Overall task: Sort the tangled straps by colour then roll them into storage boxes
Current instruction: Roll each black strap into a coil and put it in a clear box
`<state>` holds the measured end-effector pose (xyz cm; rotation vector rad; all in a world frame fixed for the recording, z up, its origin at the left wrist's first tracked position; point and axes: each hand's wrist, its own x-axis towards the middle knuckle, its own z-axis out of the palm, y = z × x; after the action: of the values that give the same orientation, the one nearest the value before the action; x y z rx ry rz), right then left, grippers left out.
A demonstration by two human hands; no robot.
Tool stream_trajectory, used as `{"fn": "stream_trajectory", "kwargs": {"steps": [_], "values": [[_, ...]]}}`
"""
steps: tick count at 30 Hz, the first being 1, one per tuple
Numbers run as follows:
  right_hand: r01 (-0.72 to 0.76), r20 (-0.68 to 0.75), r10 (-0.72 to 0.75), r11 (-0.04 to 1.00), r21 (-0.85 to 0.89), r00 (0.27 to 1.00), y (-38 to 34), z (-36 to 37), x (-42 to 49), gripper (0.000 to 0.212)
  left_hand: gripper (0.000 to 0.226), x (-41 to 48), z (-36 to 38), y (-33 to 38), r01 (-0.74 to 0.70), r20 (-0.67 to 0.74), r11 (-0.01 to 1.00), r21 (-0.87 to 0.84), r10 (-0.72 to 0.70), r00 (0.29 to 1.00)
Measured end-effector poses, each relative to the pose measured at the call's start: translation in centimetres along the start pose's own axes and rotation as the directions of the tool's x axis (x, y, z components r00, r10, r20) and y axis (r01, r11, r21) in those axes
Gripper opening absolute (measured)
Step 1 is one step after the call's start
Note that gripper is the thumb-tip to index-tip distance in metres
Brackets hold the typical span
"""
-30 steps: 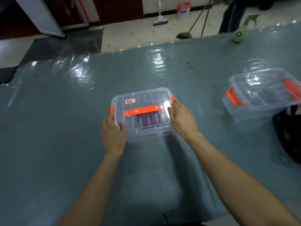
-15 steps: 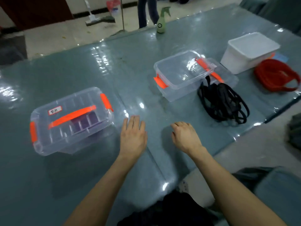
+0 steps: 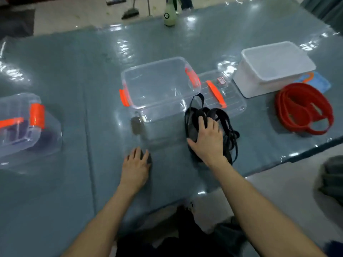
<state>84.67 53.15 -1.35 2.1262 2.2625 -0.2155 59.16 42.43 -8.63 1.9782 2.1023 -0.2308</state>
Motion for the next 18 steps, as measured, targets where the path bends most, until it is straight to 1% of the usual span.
{"fn": "stream_trajectory", "kwargs": {"steps": [1, 2, 3, 5, 8, 10, 12, 14, 16, 18], "values": [[-0.021, 0.071, 0.022, 1.000, -0.020, 0.997, 0.9, 0.2, 0.4, 0.095, 0.063, 0.0, -0.1, 0.1, 0.014, 0.016, 1.000, -0.002, -0.014, 1.000], [-0.017, 0.113, 0.020, 0.999, -0.027, 0.993, 1.5, 0.5, 0.6, 0.090, 0.065, -0.1, -0.3, 0.1, 0.025, 0.030, 1.000, 0.001, -0.025, 0.999], [0.012, 0.119, -0.010, 1.000, -0.019, 0.993, 1.9, 0.8, 0.8, 0.079, 0.067, -0.2, -0.6, 0.1, 0.032, 0.041, 0.999, 0.004, -0.032, 0.999], [0.076, 0.080, -0.074, 0.997, -0.014, 0.994, 2.2, 1.0, 1.2, 0.057, 0.069, 0.1, -1.4, 0.0, 0.046, 0.066, 0.999, -0.009, -0.045, 0.997], [0.131, 0.022, -0.131, 0.991, 0.000, 0.991, 2.9, 0.8, 1.2, 0.035, 0.067, 0.3, -2.3, 0.2, 0.053, 0.094, 0.997, -0.064, -0.047, 0.994], [0.122, -0.039, -0.119, 0.990, 0.070, 0.992, 4.0, 0.6, 1.2, 0.024, 0.066, 0.4, -2.6, 0.4, 0.067, 0.101, 0.995, -0.078, -0.058, 0.993], [0.036, -0.083, -0.018, 0.977, 0.209, 0.996, 5.5, -0.2, 1.4, 0.033, 0.068, 0.4, -2.9, 0.5, 0.072, 0.129, 0.994, -0.083, -0.061, 0.990], [-0.042, -0.088, 0.080, 0.927, 0.373, 0.993, 7.1, -1.7, 1.5, 0.041, 0.072, 0.2, -3.0, 0.5, 0.081, 0.168, 0.992, -0.102, -0.063, 0.984], [-0.055, -0.092, 0.119, 0.853, 0.519, 0.989, 8.3, -3.4, 1.7, 0.039, 0.071, 0.4, -3.4, 0.7, 0.076, 0.197, 0.987, -0.142, -0.047, 0.979], [-0.041, -0.137, 0.165, 0.769, 0.638, 0.977, 9.1, -5.5, 2.1, 0.036, 0.063, 1.0, -4.3, 1.9, 0.038, 0.173, 0.972, -0.231, 0.003, 0.985]]}}
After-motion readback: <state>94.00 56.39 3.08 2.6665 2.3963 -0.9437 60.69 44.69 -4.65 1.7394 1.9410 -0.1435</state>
